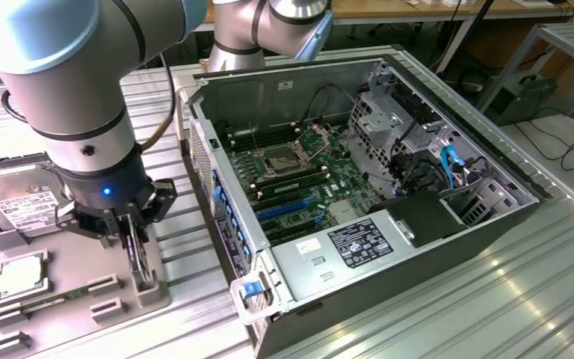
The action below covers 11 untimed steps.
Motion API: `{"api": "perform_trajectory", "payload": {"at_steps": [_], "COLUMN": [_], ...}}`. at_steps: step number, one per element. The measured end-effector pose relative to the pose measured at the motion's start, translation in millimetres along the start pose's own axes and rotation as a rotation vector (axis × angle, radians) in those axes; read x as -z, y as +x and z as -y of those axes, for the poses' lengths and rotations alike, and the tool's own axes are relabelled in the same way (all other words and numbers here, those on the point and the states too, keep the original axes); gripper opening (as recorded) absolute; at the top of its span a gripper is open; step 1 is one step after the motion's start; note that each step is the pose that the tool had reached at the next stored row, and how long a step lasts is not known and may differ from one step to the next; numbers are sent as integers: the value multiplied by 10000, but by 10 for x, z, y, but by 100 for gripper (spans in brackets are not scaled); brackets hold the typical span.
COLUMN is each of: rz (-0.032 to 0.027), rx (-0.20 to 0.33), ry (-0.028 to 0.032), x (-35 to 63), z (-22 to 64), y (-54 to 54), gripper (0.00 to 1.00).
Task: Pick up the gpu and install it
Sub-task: 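Pick up the gpu and move the gpu toward the slot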
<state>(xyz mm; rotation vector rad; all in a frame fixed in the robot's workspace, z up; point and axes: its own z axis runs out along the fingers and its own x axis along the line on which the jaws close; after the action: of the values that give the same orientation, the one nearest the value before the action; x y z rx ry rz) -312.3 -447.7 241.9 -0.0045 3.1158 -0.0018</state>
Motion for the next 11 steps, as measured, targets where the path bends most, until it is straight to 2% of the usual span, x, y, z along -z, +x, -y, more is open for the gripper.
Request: {"api": "perform_trajectory", "payload": {"at_steps": [11], "rz": [0], "rx": [0], "ry": [0], "x": [131], "z": [0], "y": [-3], "gripper": [28]}}
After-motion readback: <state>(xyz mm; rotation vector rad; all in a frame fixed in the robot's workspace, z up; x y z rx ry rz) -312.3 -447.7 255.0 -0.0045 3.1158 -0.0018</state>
